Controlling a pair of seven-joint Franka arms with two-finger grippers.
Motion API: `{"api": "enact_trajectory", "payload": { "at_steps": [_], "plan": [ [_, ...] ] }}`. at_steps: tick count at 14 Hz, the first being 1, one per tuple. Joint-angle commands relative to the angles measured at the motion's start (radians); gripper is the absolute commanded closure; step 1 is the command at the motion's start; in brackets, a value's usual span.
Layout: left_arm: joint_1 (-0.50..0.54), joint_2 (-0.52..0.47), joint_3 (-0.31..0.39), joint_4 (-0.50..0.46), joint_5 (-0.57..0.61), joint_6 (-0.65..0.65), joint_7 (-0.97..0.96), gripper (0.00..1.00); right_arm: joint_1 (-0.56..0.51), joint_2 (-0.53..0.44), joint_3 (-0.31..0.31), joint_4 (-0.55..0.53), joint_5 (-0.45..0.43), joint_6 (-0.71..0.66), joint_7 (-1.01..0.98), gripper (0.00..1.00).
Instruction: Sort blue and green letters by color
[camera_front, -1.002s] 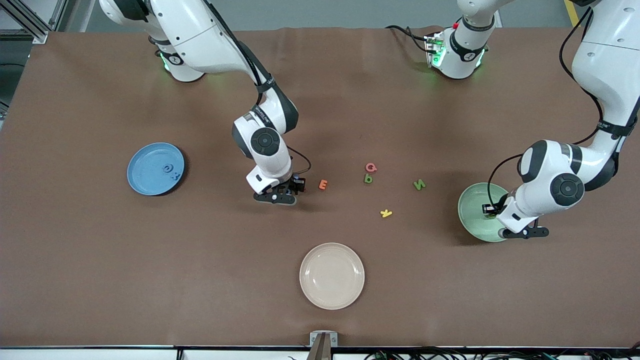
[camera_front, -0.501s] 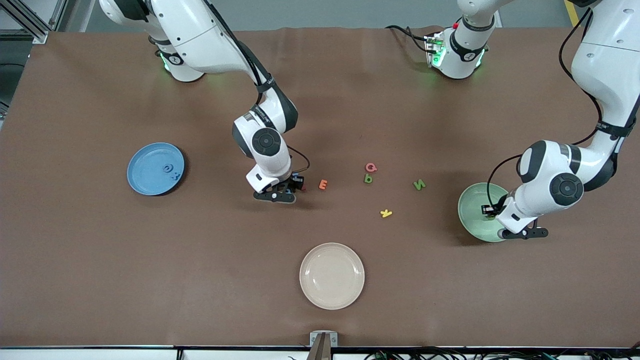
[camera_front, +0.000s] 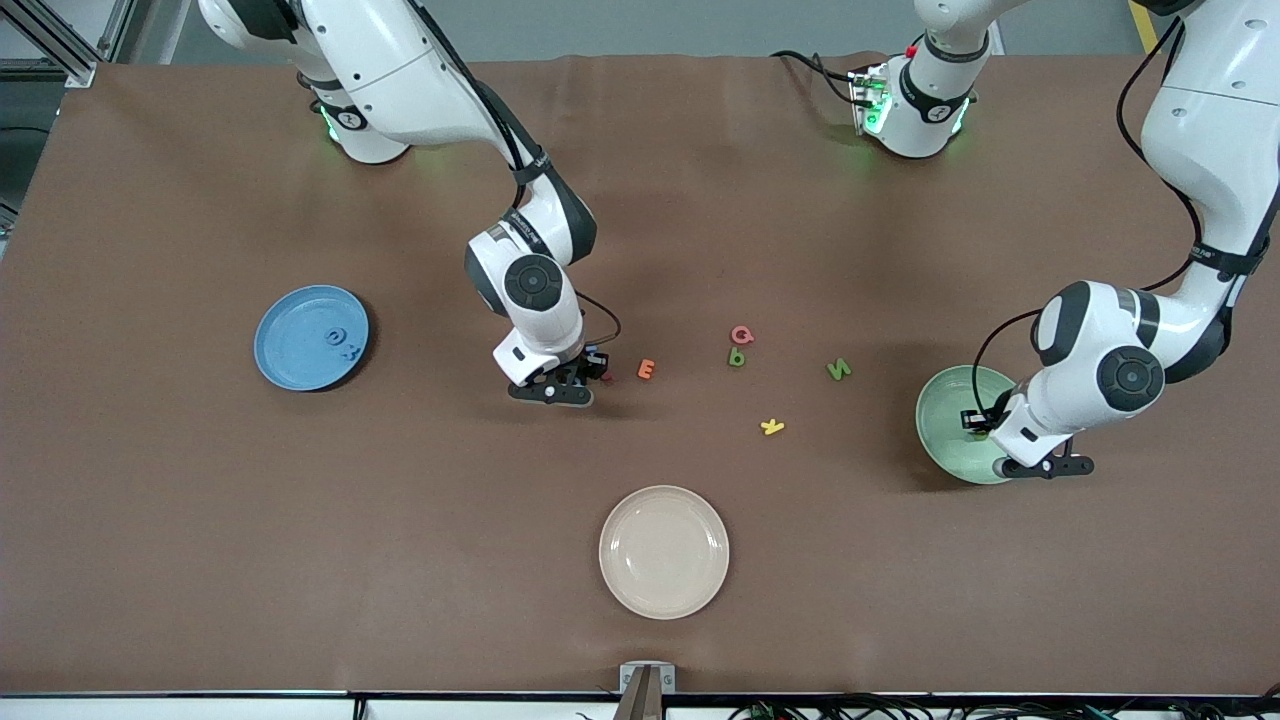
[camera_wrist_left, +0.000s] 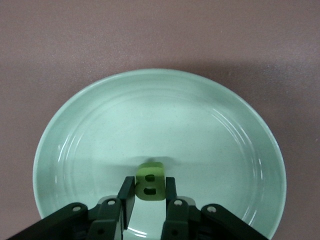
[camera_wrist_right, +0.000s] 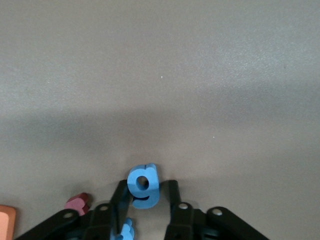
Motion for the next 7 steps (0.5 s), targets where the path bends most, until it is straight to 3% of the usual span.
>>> {"api": "enact_trajectory", "payload": {
  "at_steps": [1, 3, 7],
  "plan": [
    [0.001, -0.002, -0.004, 0.001, 0.038, 0.009, 0.003, 0.00, -0.019, -0.005, 0.005, -0.001, -0.016, -0.006, -0.003, 0.99],
    [-0.001, -0.007, -0.005, 0.008, 0.038, 0.006, -0.001, 0.00, -0.034, -0.015, 0.005, -0.003, -0.016, -0.030, -0.009, 1.00],
    [-0.005, -0.024, -0.037, 0.053, 0.038, -0.023, -0.001, 0.00, -0.142, -0.109, 0.004, -0.010, -0.016, -0.251, -0.195, 1.00]
  ]
}}
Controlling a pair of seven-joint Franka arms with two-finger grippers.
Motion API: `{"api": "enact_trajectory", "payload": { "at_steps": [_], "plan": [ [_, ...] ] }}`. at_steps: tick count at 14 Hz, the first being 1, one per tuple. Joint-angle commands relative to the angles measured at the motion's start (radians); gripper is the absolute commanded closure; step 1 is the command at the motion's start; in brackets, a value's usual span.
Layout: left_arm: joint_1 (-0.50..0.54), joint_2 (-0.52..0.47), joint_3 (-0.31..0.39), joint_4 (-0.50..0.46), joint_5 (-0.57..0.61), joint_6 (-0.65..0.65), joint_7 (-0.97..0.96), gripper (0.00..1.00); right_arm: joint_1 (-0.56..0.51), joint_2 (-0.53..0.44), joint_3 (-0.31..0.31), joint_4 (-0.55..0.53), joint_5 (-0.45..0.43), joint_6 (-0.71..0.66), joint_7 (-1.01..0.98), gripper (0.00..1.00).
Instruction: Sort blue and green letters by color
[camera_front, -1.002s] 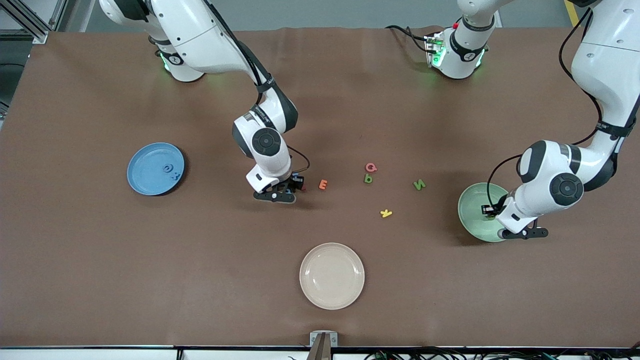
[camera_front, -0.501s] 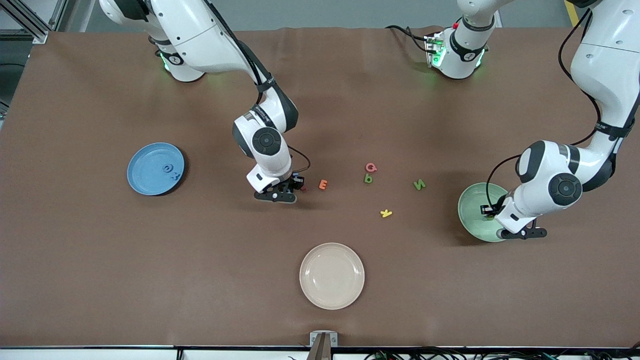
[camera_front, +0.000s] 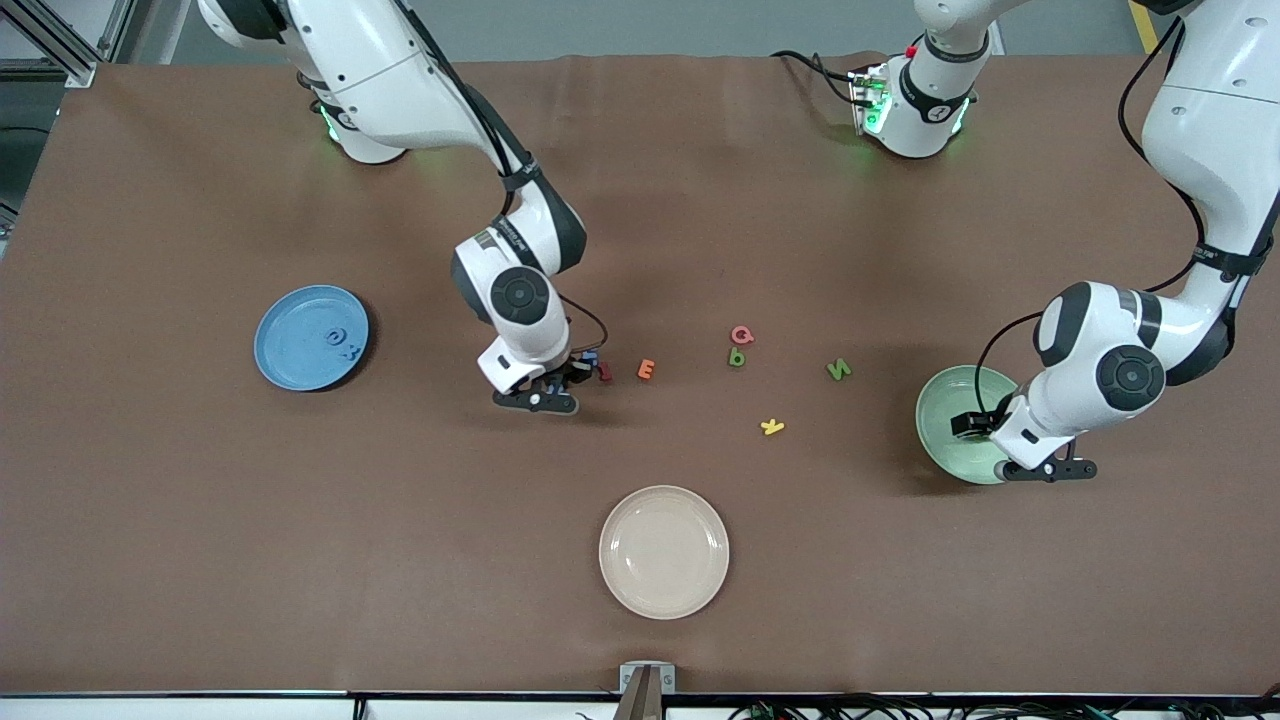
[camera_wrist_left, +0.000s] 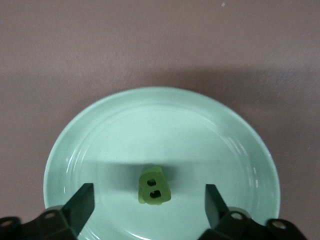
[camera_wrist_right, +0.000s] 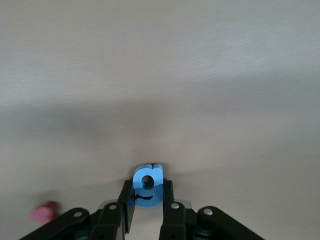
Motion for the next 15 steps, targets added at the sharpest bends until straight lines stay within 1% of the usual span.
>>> {"api": "enact_trajectory", "payload": {
  "at_steps": [1, 3, 5, 7, 9, 11, 12, 14, 15],
  "plan": [
    [-0.006, -0.027, -0.038, 0.045, 0.019, -0.051, -0.002, 0.00, -0.123, -0.116, 0.015, -0.026, -0.015, -0.171, -0.179, 1.00],
    [-0.008, -0.027, -0.084, 0.093, 0.019, -0.111, -0.010, 0.00, -0.206, -0.182, 0.013, -0.050, -0.015, -0.280, -0.323, 1.00],
    [-0.008, -0.028, -0.141, 0.119, 0.017, -0.168, -0.030, 0.00, -0.295, -0.270, 0.013, -0.130, -0.016, -0.316, -0.473, 0.99],
    [-0.006, -0.034, -0.198, 0.116, 0.011, -0.197, -0.095, 0.00, -0.370, -0.358, 0.013, -0.234, -0.025, -0.310, -0.619, 0.99],
    [-0.008, -0.036, -0.264, 0.093, 0.018, -0.220, -0.206, 0.00, -0.439, -0.432, 0.013, -0.326, -0.074, -0.302, -0.705, 0.99],
    [-0.009, -0.038, -0.319, 0.072, 0.028, -0.220, -0.229, 0.00, -0.487, -0.490, 0.013, -0.397, -0.084, -0.296, -0.762, 0.99],
    [-0.015, -0.038, -0.339, 0.062, 0.031, -0.217, -0.229, 0.00, -0.511, -0.521, 0.013, -0.439, -0.085, -0.279, -0.785, 0.99],
    [-0.057, -0.030, -0.344, 0.026, 0.118, -0.185, -0.212, 0.04, -0.550, -0.565, 0.013, -0.512, -0.085, -0.244, -0.825, 0.99],
    [-0.095, -0.021, -0.347, 0.013, 0.150, -0.159, -0.218, 0.05, -0.570, -0.575, 0.013, -0.530, -0.087, -0.236, -0.844, 0.98]
  ]
}}
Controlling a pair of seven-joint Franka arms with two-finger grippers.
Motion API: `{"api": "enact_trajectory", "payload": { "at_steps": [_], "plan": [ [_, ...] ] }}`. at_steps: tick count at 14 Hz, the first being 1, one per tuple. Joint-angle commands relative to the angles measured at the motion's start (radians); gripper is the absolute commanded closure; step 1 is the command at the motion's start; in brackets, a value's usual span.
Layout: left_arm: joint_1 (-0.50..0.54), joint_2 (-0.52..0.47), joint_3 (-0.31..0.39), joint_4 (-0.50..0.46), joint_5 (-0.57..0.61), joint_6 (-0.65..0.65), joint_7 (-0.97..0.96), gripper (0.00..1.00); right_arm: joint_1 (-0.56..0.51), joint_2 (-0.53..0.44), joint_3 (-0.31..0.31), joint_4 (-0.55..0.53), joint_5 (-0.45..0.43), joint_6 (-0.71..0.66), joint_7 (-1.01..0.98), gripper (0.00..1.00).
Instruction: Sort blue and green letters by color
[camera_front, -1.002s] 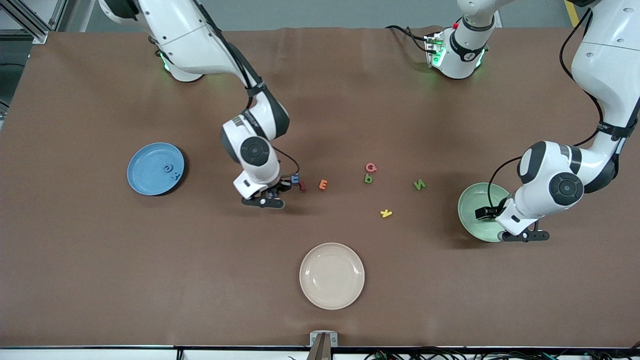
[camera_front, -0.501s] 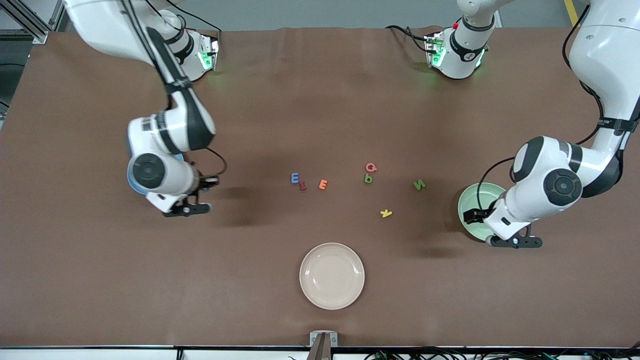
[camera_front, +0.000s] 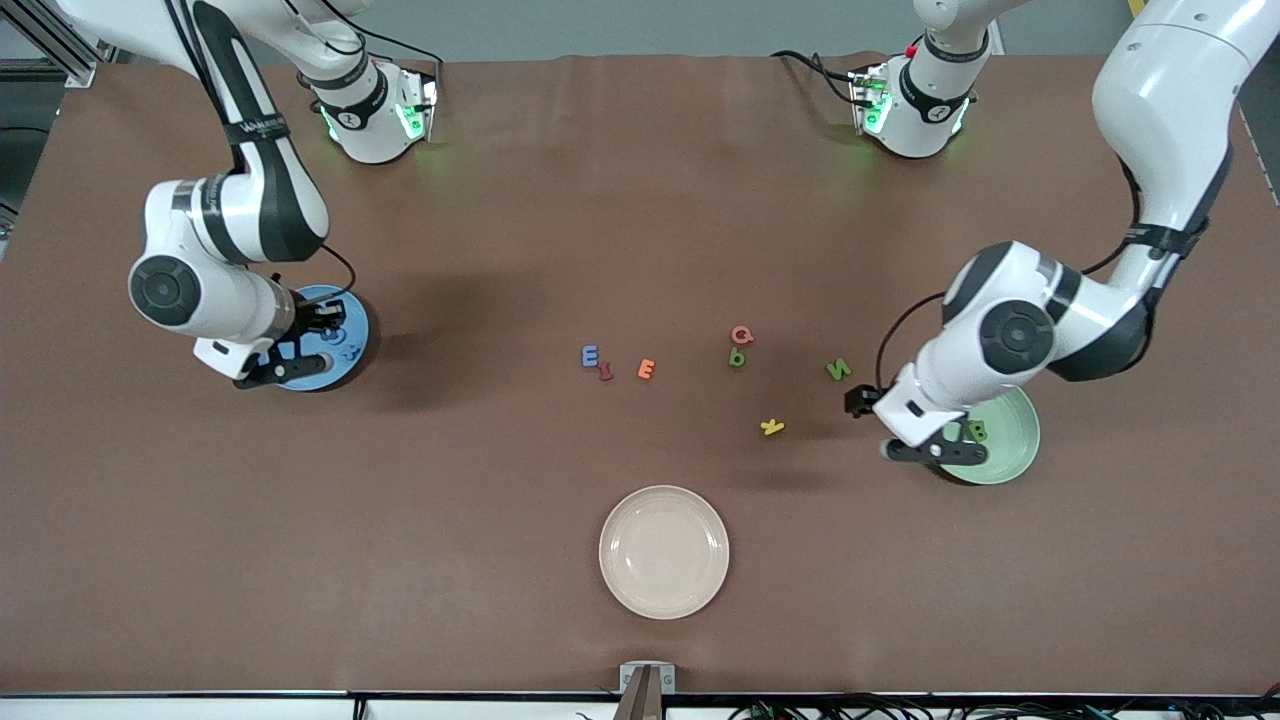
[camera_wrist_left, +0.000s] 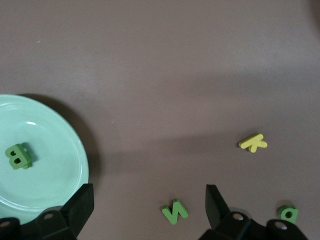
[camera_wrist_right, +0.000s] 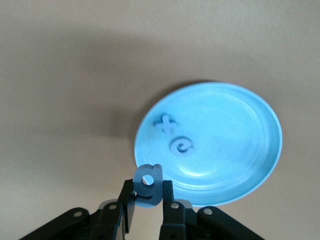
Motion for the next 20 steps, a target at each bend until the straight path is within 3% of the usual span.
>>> {"api": "enact_trajectory", "payload": {
  "at_steps": [1, 2, 3, 4, 5, 9, 11, 16, 20],
  "plan": [
    [-0.069, 0.011, -0.005, -0.045, 0.073, 0.070, -0.022, 0.06, -0.076, -0.074, 0.021, -0.095, -0.014, 0.038, -0.050, 0.95],
    [-0.092, 0.034, -0.005, -0.045, 0.073, 0.093, -0.032, 0.11, -0.093, -0.074, 0.021, -0.095, -0.014, 0.035, -0.051, 0.75],
    [-0.122, 0.043, -0.005, -0.045, 0.073, 0.111, -0.052, 0.14, -0.102, -0.074, 0.021, -0.095, -0.014, 0.032, -0.051, 0.45],
    [-0.153, 0.060, -0.005, -0.044, 0.073, 0.118, -0.081, 0.15, -0.107, -0.074, 0.021, -0.096, -0.014, 0.030, -0.051, 0.06],
    [-0.179, 0.076, -0.005, -0.044, 0.073, 0.134, -0.117, 0.15, -0.107, -0.077, 0.021, -0.096, -0.014, 0.026, -0.049, 0.00],
    [-0.283, 0.117, 0.026, -0.044, 0.074, 0.187, -0.213, 0.19, -0.098, -0.080, 0.024, -0.095, -0.012, 0.027, -0.037, 0.00],
    [-0.354, 0.122, 0.085, -0.045, 0.074, 0.204, -0.258, 0.19, -0.079, -0.078, 0.028, -0.095, 0.001, 0.035, 0.015, 0.00],
    [-0.380, 0.148, 0.121, -0.045, 0.079, 0.205, -0.266, 0.25, 0.166, -0.048, 0.030, -0.044, 0.020, 0.081, 0.366, 0.00],
    [-0.377, 0.151, 0.121, -0.079, 0.079, 0.205, -0.264, 0.33, 0.313, 0.020, 0.028, 0.025, 0.126, 0.145, 0.558, 0.00]
  ]
}}
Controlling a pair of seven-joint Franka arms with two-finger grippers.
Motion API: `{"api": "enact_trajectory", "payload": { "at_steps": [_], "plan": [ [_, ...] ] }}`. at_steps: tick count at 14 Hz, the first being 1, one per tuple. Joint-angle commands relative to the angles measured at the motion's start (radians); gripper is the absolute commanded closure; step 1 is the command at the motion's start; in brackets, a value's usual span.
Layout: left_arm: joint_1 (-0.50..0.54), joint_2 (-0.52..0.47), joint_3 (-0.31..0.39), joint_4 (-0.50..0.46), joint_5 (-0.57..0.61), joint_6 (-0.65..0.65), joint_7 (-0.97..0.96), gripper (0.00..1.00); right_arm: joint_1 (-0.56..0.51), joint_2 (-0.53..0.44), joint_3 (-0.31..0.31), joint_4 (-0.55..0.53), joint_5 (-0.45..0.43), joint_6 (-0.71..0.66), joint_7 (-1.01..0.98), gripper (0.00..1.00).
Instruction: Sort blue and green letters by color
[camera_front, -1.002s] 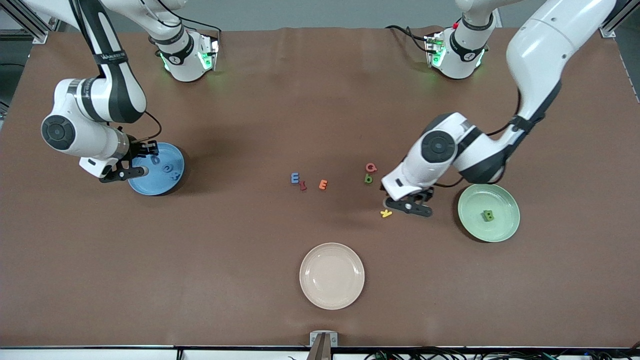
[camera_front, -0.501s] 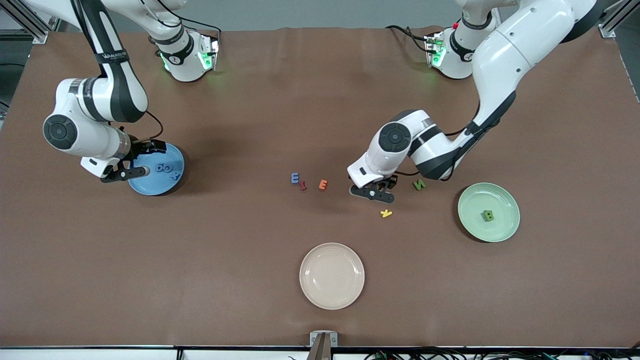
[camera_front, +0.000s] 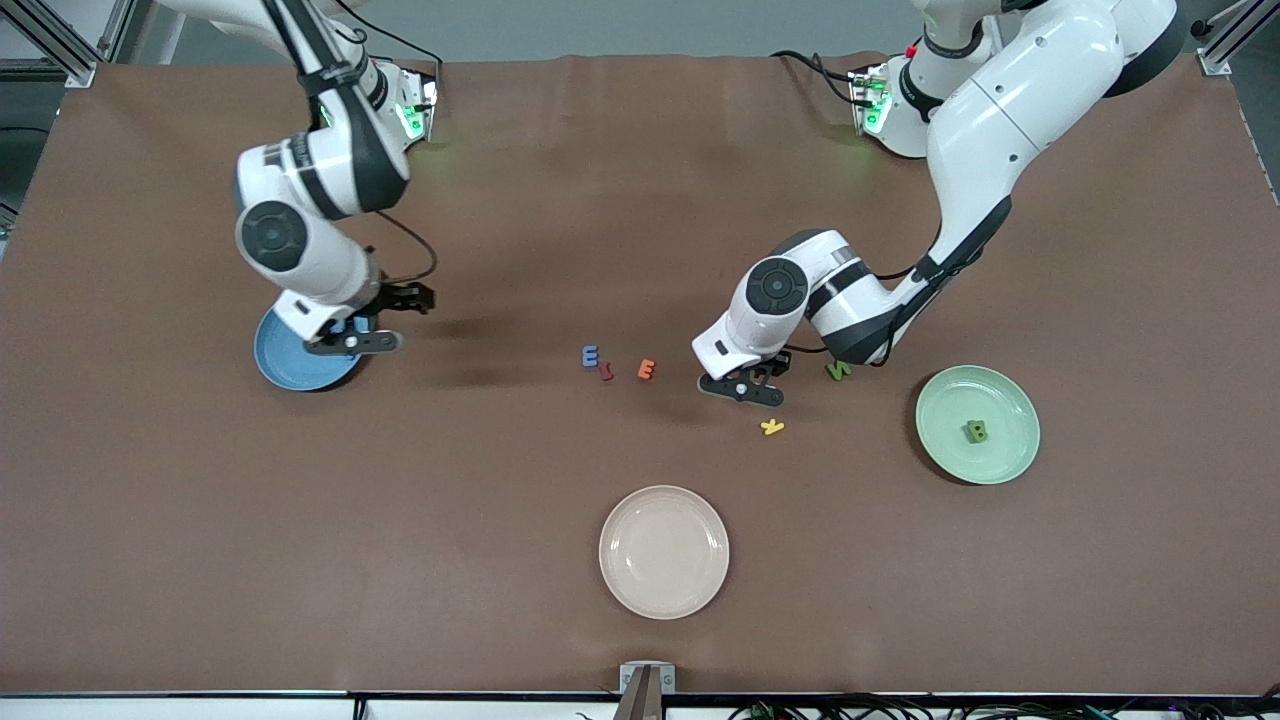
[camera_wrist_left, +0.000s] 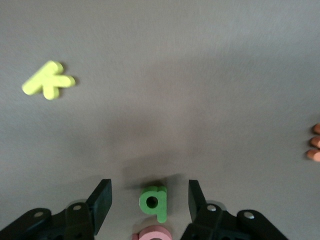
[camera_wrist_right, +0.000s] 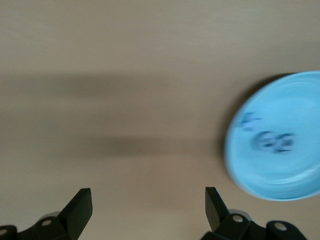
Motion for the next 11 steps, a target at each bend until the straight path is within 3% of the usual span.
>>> {"api": "enact_trajectory", "payload": {
  "at_steps": [1, 4, 7, 9, 11],
  "plan": [
    [0.002, -0.003, -0.002, -0.019, 0.027, 0.009, -0.022, 0.35, 0.078, 0.069, -0.011, 0.061, 0.040, 0.052, 0.118, 0.00],
    [-0.002, -0.003, -0.002, -0.022, 0.027, 0.009, -0.022, 0.39, 0.171, 0.153, -0.011, 0.109, 0.040, 0.112, 0.171, 0.02],
    [0.003, -0.006, -0.002, -0.040, 0.027, 0.009, -0.022, 0.45, 0.238, 0.219, -0.011, 0.122, 0.040, 0.216, 0.241, 0.13],
    [0.008, -0.006, -0.002, -0.040, 0.027, 0.009, -0.022, 0.55, 0.286, 0.286, -0.011, 0.170, 0.040, 0.247, 0.293, 0.17],
    [0.009, -0.008, -0.002, -0.040, 0.027, 0.009, -0.023, 0.72, 0.336, 0.360, -0.011, 0.242, 0.040, 0.251, 0.364, 0.18]
  ]
}}
